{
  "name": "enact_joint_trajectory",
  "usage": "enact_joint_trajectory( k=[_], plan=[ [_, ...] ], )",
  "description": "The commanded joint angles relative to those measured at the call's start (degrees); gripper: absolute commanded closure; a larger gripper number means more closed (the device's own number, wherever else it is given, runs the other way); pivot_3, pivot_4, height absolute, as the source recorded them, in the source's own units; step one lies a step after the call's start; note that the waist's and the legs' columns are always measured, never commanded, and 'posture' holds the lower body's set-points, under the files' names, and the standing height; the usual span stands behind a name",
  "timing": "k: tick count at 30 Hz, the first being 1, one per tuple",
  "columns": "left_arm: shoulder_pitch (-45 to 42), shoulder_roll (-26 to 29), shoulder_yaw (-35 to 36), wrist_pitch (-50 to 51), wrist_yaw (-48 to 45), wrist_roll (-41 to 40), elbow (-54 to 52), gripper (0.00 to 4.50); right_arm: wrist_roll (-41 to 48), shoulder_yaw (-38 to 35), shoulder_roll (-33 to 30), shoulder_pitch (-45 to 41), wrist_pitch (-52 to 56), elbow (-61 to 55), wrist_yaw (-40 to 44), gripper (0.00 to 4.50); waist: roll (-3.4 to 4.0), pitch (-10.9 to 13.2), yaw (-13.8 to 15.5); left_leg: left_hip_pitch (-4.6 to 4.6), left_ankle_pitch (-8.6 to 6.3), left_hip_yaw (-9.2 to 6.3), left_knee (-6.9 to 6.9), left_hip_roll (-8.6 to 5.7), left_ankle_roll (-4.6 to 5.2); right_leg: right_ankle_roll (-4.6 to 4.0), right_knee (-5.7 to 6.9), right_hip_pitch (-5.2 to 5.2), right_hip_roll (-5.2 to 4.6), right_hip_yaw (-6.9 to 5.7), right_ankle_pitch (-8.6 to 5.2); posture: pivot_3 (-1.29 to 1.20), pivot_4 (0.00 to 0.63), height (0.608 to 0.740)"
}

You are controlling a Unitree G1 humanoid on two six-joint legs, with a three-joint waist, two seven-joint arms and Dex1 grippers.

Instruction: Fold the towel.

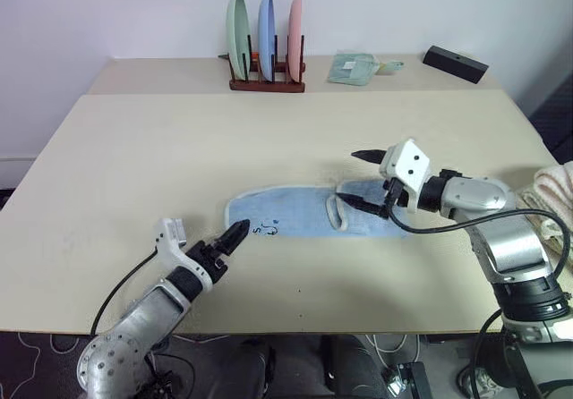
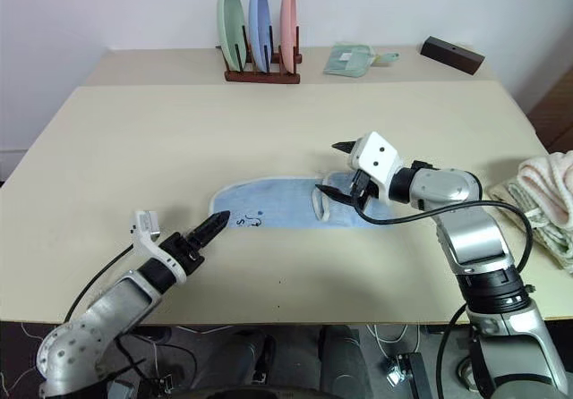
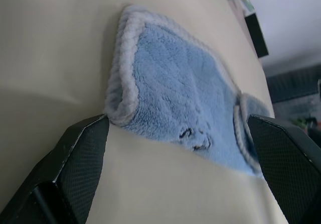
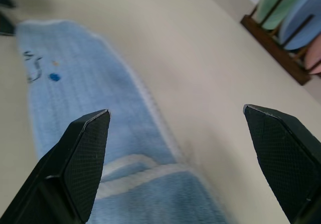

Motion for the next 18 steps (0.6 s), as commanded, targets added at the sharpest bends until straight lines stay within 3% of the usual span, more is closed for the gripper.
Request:
enact_joint_trajectory(
  k=[1,2,5,12,18],
  plan=[
    [-2.06,0.74,-1.70,0.78,3.95,-0.86,4.37,0.00,0.02,0.76,0.39,0.50,-1.12,-4.02,0.44,0.17,0.01,0.00,0.03,0.04,0.00,0.00,0.00,0.00,0.00,0.00,0.01,0.03,0.00,0.00,0.00,0.00,0.150,0.721],
    [-3.04,0.51,-1.95,0.52,4.60,-0.97,5.36,0.00,-0.20,1.10,0.47,0.89,-1.09,-4.52,0.38,0.17,0.00,-0.01,0.07,0.09,0.00,0.00,0.00,0.00,-0.01,0.00,0.01,0.08,0.00,0.00,0.00,0.00,0.150,0.721],
    [-5.05,-0.49,-2.21,-0.89,6.08,-1.23,7.46,0.82,-0.66,1.68,0.60,1.96,-0.95,-5.81,-0.05,0.10,0.01,-0.01,0.06,0.36,-0.01,-0.01,-0.03,-0.01,-0.01,0.00,-0.02,0.36,0.00,0.00,-0.01,0.00,0.150,0.721],
    [-5.87,-0.98,-1.87,-2.82,6.64,-2.57,8.65,4.42,-1.01,1.81,0.37,4.66,-0.42,-8.42,-0.89,0.10,0.00,-0.01,0.10,0.33,0.00,-0.02,-0.02,-0.01,-0.02,0.01,-0.04,0.34,0.00,0.00,-0.01,0.00,0.150,0.721],
    [-5.44,0.82,1.84,-7.65,2.60,-0.83,6.34,4.48,-1.80,2.11,0.19,6.02,-0.94,-8.84,-0.96,0.10,-0.02,0.01,-0.16,0.34,-0.01,-0.02,-0.05,0.01,-0.03,0.00,-0.04,0.32,0.03,0.00,-0.02,0.00,0.150,0.721]
  ],
)
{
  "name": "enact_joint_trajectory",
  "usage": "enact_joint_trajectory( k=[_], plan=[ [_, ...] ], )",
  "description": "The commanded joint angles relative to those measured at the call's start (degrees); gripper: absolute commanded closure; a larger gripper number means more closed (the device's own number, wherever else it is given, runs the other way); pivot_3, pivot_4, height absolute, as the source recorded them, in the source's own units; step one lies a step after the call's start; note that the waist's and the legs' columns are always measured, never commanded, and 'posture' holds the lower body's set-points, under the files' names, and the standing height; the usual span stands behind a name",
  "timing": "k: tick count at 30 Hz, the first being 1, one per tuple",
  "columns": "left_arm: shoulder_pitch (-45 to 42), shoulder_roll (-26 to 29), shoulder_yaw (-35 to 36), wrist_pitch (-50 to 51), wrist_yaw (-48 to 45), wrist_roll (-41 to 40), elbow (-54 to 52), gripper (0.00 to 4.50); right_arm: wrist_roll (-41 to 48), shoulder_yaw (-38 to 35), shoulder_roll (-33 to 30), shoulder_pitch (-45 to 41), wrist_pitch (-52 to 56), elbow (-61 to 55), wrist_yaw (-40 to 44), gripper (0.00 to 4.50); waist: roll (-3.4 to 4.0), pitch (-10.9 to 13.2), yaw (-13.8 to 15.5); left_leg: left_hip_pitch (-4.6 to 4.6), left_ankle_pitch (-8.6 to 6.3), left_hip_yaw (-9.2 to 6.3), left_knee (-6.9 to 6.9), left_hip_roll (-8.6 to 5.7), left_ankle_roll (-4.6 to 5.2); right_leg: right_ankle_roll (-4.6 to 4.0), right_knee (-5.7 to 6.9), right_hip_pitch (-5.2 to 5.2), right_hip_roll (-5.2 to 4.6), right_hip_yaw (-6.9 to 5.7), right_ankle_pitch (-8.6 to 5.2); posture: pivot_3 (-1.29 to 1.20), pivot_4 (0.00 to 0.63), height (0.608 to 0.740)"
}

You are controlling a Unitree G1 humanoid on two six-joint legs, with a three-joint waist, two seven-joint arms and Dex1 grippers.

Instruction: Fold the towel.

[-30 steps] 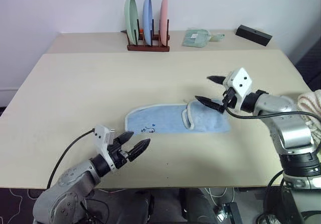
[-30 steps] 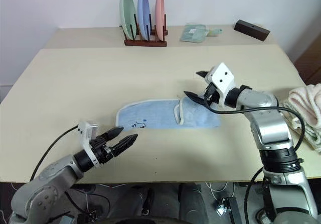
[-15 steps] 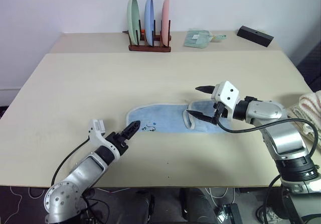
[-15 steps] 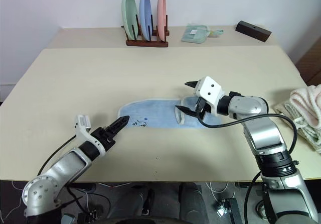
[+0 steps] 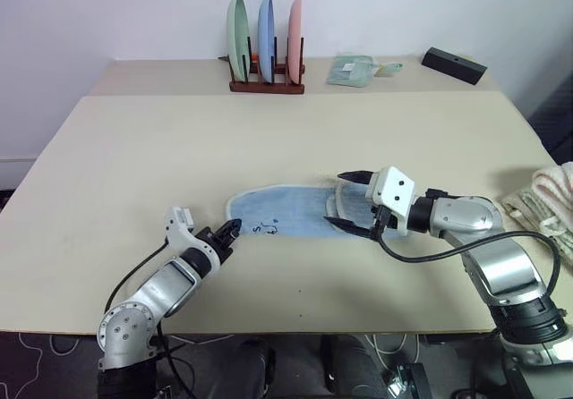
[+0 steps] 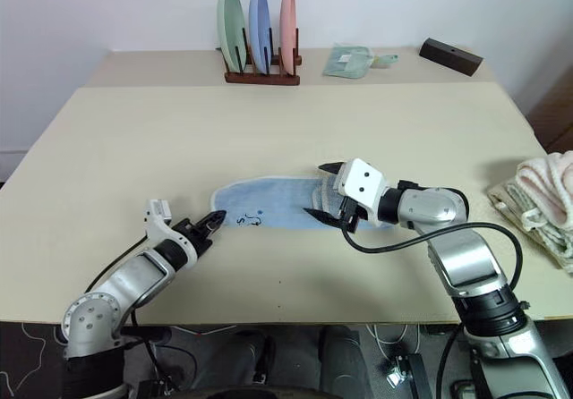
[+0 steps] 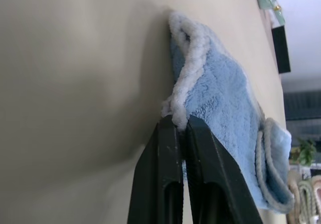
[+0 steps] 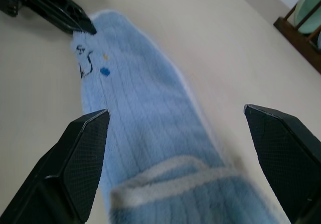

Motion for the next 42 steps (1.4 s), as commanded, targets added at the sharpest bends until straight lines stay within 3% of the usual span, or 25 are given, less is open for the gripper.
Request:
enact_joint_trajectory(
  k=[1,9,13,19,25,35,42],
  plan=[
    [-0.32,2.77,6.03,-5.64,-3.93,1.51,-2.40,4.48,-0.40,-0.28,-0.20,-0.19,-1.10,-2.39,-0.15,0.10,-0.03,0.02,-0.07,-0.01,0.00,0.00,-0.01,0.01,0.00,0.00,0.00,-0.02,0.00,0.00,0.00,0.00,0.150,0.721],
    [-2.38,19.19,14.80,-8.19,-17.01,6.43,0.35,4.48,-1.06,-0.36,-0.16,-0.95,-2.29,-0.17,0.60,0.10,-0.08,0.05,0.16,-0.15,0.05,0.00,-0.07,0.02,-0.14,-0.08,0.01,-0.19,0.02,0.00,-0.04,0.00,0.150,0.721],
    [-4.23,26.23,9.89,-6.49,-26.28,11.88,-1.63,4.48,-1.56,0.09,0.35,-1.55,-2.95,1.11,0.63,0.10,-0.13,0.08,0.08,-0.18,0.03,-0.02,-0.06,-0.01,-0.11,-0.07,-0.01,-0.19,0.00,-0.06,-0.04,0.00,0.150,0.721],
    [-11.95,33.00,-5.89,-4.89,-41.48,22.44,-6.78,4.48,-2.16,0.62,0.95,-1.35,-3.88,2.25,0.46,0.10,-0.13,0.09,-0.09,-0.23,0.03,-0.02,-0.07,0.00,-0.10,-0.08,0.00,-0.23,0.00,-0.07,-0.04,0.00,0.150,0.721],
    [-20.57,32.33,-22.58,-5.42,-51.35,34.77,-7.50,4.48,-2.53,0.28,1.07,-0.53,-3.58,2.11,-0.35,0.10,-0.11,0.10,-0.24,-0.32,0.04,-0.02,-0.11,0.01,-0.11,-0.08,0.00,-0.35,0.02,-0.07,-0.04,0.00,0.150,0.721],
    [-26.91,25.29,-33.50,-2.32,-57.56,42.97,-3.62,4.48,-3.21,-0.60,0.62,1.59,-3.14,1.56,-2.58,0.10,-0.12,0.10,-0.05,-0.46,0.04,-0.03,-0.07,0.00,-0.10,-0.06,-0.02,-0.43,0.00,-0.07,-0.03,0.00,0.150,0.721],
    [-27.53,21.01,-35.15,-0.95,-58.88,46.43,-1.09,4.48,-4.66,-0.23,0.94,0.69,-4.24,3.59,-4.16,0.10,-0.12,0.11,-0.12,-0.48,0.05,-0.05,-0.07,0.01,-0.11,-0.06,0.01,-0.46,0.02,-0.07,-0.03,0.00,0.150,0.721]
  ],
)
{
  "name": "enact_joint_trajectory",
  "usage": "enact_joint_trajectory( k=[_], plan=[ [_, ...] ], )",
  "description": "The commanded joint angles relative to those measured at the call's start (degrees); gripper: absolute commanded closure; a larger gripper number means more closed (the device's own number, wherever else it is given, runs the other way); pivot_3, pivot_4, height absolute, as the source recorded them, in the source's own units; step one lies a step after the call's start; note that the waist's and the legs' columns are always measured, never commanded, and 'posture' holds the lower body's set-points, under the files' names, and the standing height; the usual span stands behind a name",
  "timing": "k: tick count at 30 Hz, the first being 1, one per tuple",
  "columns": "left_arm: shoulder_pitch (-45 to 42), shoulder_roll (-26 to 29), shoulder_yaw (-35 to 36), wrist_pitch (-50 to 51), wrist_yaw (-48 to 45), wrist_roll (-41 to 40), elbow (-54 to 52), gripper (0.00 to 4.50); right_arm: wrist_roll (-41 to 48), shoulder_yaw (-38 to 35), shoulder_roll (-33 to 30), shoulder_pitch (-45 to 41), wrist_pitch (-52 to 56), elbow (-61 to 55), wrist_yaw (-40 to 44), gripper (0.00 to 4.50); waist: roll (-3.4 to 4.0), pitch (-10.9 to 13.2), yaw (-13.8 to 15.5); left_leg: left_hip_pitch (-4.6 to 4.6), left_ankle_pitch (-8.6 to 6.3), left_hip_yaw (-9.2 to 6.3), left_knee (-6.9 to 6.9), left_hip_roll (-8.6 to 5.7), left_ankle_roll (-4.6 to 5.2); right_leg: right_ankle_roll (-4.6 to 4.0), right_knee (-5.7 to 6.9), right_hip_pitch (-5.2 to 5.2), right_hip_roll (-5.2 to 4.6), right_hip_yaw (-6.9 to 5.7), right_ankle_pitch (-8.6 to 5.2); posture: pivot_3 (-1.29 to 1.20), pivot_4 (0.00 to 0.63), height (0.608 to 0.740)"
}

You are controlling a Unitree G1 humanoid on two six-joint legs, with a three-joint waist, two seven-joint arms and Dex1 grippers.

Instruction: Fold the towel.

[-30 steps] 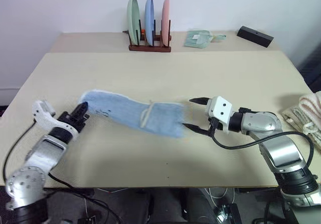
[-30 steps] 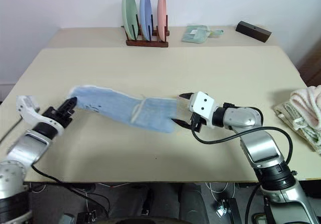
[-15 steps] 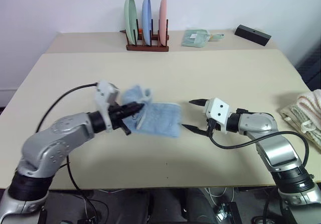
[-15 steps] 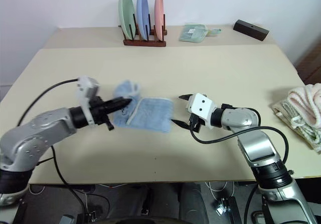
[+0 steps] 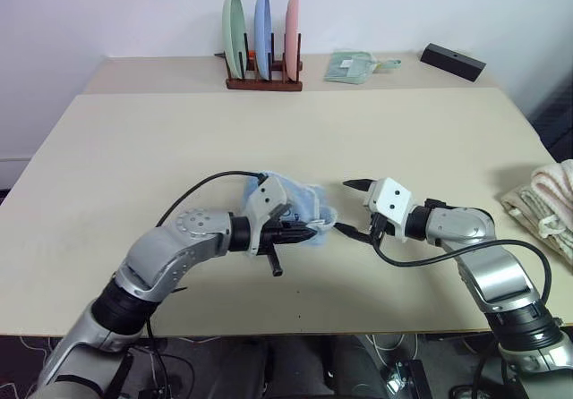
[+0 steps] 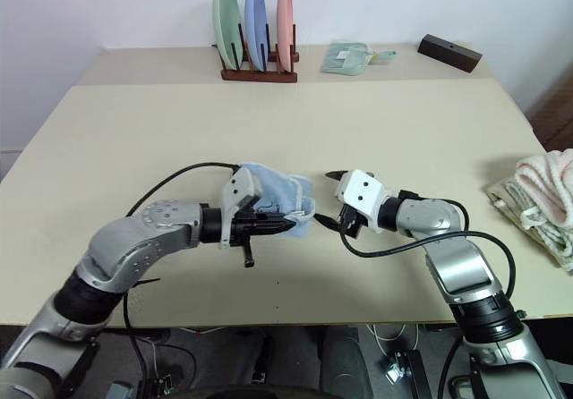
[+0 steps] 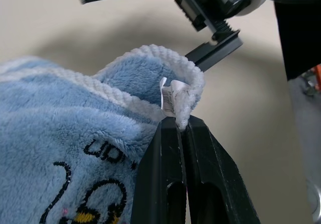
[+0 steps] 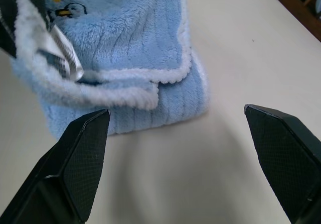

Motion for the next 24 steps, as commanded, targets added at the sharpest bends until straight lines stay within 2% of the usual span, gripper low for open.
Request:
enact_joint_trajectory(
  k=[1,4,5,6,12,15,18,21,23,24],
  plan=[
    [-0.50,-0.48,-0.39,0.34,-0.65,2.42,0.26,4.48,-0.74,-1.20,0.25,-1.19,-1.46,0.18,-0.91,0.10,0.00,0.00,0.00,0.00,0.00,0.00,0.00,0.00,0.00,0.00,0.00,0.00,0.00,0.00,0.00,0.00,0.150,0.721],
    [-0.24,-1.14,0.72,0.56,-0.80,2.94,0.47,4.48,-1.06,-1.17,0.32,-1.18,-1.89,0.61,-1.10,0.10,0.00,0.00,0.04,0.00,0.00,0.00,0.00,0.00,0.00,0.00,0.00,0.00,0.00,0.00,0.00,0.00,0.150,0.721],
    [-0.20,-1.58,1.45,1.05,-0.59,2.52,0.57,3.89,-1.19,-1.15,0.37,-1.18,-2.01,0.72,-1.20,0.10,0.00,0.00,0.05,0.00,0.00,0.00,0.01,-0.01,0.00,0.00,0.00,0.00,-0.01,0.00,0.00,0.00,0.150,0.721],
    [-0.12,-2.01,2.37,1.31,-0.58,1.89,0.53,3.62,-1.38,-1.08,0.41,-1.19,-2.11,0.84,-1.36,0.10,0.00,0.00,0.05,0.00,0.00,0.00,0.01,-0.01,0.00,0.00,-0.01,0.00,-0.01,0.00,0.00,0.00,0.150,0.721],
    [2.06,-1.99,9.13,1.15,-1.30,-1.03,-2.70,0.70,-2.46,-1.35,-0.46,-1.09,-1.97,1.21,-1.78,0.10,0.00,0.00,-0.12,0.00,0.00,0.00,0.02,0.00,0.00,0.00,0.00,-0.01,0.00,0.00,0.00,0.00,0.150,0.721],
    [4.14,-0.60,14.77,0.03,-1.84,-2.57,-3.93,0.70,-2.67,-2.31,-1.72,-0.91,-1.74,1.80,-1.44,0.10,0.00,0.00,-0.03,0.00,0.01,0.00,0.01,0.01,-0.01,0.00,0.01,-0.03,0.00,0.00,0.00,0.00,0.150,0.721],
    [4.92,0.13,22.81,0.71,0.03,-5.27,-2.65,1.67,-4.00,-3.20,-3.95,-1.25,-2.04,4.11,-1.28,0.93,0.00,0.00,0.08,0.00,0.01,0.00,0.04,0.00,-0.02,0.00,0.01,-0.01,0.00,0.00,0.00,0.00,0.150,0.721],
    [5.48,2.09,25.44,-1.46,1.22,-2.02,-0.79,3.17,-3.01,-4.83,-4.16,-3.52,-1.73,5.94,-1.63,2.42,0.00,0.00,0.07,0.00,0.01,0.00,0.04,-0.01,-0.01,0.00,0.01,0.00,-0.01,-0.01,0.00,0.00,0.150,0.721],
    [5.59,2.50,25.85,-2.28,1.60,-1.01,-0.23,4.34,-2.47,-5.51,-3.75,-4.92,-1.99,6.57,-1.69,3.56,0.01,0.00,-0.02,0.00,0.01,0.01,0.04,-0.01,-0.01,0.00,0.01,-0.01,0.00,-0.01,0.00,0.00,0.150,0.721],
    [5.55,2.40,25.81,-2.59,1.70,-0.75,-0.19,4.50,-1.59,-5.92,-3.17,-5.58,-1.62,6.28,-1.54,4.07,0.01,0.00,-0.02,0.00,0.01,0.01,0.03,-0.01,-0.02,0.00,0.01,-0.01,0.00,-0.01,0.00,0.00,0.150,0.721]
  ],
)
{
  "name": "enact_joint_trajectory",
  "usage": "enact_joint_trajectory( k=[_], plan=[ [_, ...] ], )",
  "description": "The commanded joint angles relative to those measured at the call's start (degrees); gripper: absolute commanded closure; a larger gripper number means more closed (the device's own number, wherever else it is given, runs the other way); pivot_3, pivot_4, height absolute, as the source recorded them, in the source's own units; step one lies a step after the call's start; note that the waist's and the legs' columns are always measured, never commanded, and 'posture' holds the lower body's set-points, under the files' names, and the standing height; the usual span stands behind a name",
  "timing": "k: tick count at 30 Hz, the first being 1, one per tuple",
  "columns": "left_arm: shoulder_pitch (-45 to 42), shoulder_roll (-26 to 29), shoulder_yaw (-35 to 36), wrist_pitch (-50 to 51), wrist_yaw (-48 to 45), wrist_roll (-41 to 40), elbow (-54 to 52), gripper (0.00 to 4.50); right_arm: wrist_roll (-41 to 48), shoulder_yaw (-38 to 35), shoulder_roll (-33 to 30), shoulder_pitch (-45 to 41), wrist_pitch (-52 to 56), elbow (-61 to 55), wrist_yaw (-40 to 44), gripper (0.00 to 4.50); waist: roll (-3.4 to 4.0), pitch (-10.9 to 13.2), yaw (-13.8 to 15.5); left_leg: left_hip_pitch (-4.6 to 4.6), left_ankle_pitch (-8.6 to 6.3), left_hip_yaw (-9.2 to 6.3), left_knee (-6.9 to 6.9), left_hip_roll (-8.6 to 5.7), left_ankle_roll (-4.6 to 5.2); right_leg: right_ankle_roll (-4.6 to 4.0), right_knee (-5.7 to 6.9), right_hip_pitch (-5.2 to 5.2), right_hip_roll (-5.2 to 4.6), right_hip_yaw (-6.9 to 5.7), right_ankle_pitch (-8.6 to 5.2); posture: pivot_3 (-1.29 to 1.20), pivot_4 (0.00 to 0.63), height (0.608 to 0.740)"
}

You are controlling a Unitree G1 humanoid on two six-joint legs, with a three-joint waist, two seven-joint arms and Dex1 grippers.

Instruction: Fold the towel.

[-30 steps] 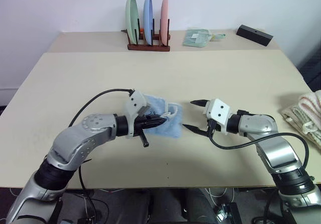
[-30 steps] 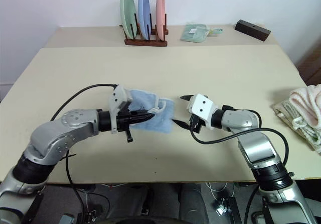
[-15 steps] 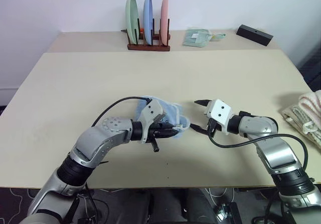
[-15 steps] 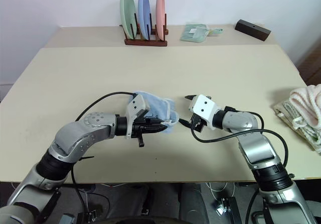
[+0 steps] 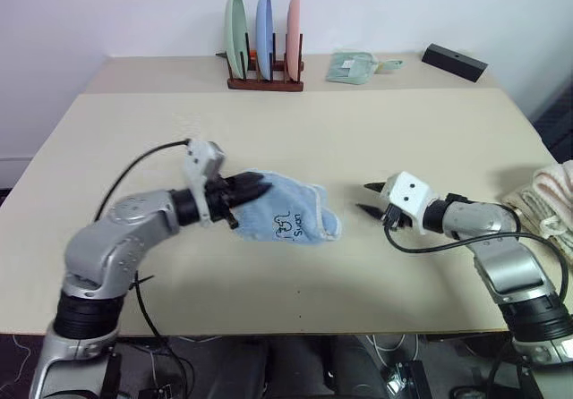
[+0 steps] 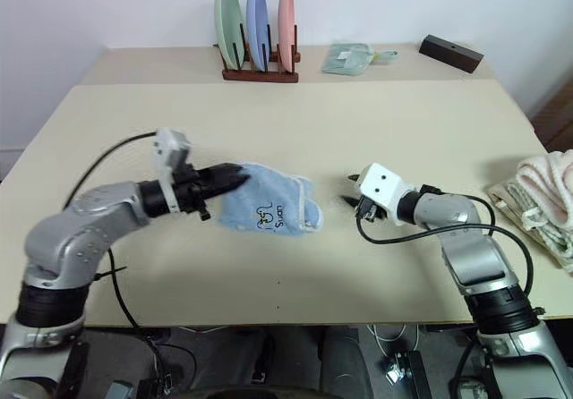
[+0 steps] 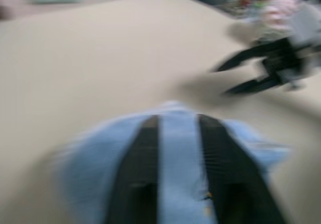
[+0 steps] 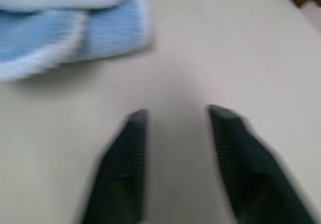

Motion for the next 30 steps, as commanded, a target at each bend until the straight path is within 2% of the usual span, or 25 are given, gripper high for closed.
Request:
enact_joint_trajectory(
  k=[1,4,7,13,19,23,28,30],
  plan=[
    [0.04,-0.09,0.51,-2.39,0.76,1.75,-0.52,4.50,4.65,-3.43,2.06,-3.95,1.73,-2.28,-0.25,4.48,-0.01,0.00,-0.02,0.00,0.00,0.00,0.00,0.01,0.00,0.00,0.00,0.00,0.00,0.00,0.00,0.00,0.150,0.721],
    [-0.36,-1.22,-1.35,-2.78,0.82,2.63,-0.95,4.50,12.96,-5.58,6.40,-6.89,9.85,-6.67,-0.38,4.48,0.00,0.00,-0.01,0.00,0.00,-0.01,0.00,0.02,0.00,-0.01,0.00,0.00,0.00,0.00,0.01,0.00,0.150,0.721],
    [-0.72,-3.69,-4.82,-4.46,0.47,4.45,0.53,4.50,18.48,-3.75,11.75,-8.70,15.77,-10.28,-1.19,4.48,-0.01,0.00,0.04,-0.02,0.00,-0.03,-0.01,0.02,0.00,-0.01,-0.01,0.00,0.00,0.00,0.01,0.00,0.150,0.721],
    [-1.59,-6.42,-9.39,-7.97,-0.77,8.73,6.36,4.50,11.85,5.03,17.66,-10.23,15.68,-4.31,-5.20,4.48,0.00,-0.02,-0.02,-0.04,0.00,-0.05,0.01,-0.01,0.00,-0.01,0.01,-0.02,-0.01,-0.03,0.01,0.00,0.150,0.721],
    [2.47,-8.01,-12.55,-14.86,-1.68,15.12,15.04,4.50,2.27,15.55,16.68,-3.93,10.61,3.61,-4.44,4.48,0.02,-0.05,-0.06,-0.09,0.00,-0.04,-0.01,-0.01,0.00,-0.01,0.04,-0.12,0.00,-0.04,0.01,0.00,0.150,0.721],
    [4.86,-8.19,-13.74,-17.98,-2.34,17.82,16.12,4.50,0.33,15.66,16.34,-3.04,8.93,5.03,-4.75,4.48,-0.07,-0.19,0.01,-0.08,0.00,-0.01,0.03,-0.03,0.00,-0.01,0.06,-0.11,-0.03,-0.06,0.01,0.00,0.150,0.721],
    [5.84,-10.69,-10.01,-19.63,-0.95,16.11,15.55,4.50,2.00,11.82,16.84,-4.01,8.39,3.74,-5.14,4.48,-0.06,-0.20,0.05,0.18,-0.01,-0.04,0.02,-0.03,0.02,-0.01,0.06,0.14,-0.04,-0.09,0.01,0.00,0.150,0.721],
    [5.58,-11.27,-8.19,-20.27,-0.64,15.37,14.85,4.50,4.57,9.41,16.72,-4.50,10.12,1.82,-4.33,3.93,-0.06,-0.19,0.10,0.15,-0.01,-0.04,0.02,-0.03,0.01,-0.01,0.06,0.12,-0.04,-0.09,0.01,0.00,0.150,0.721]
  ],
)
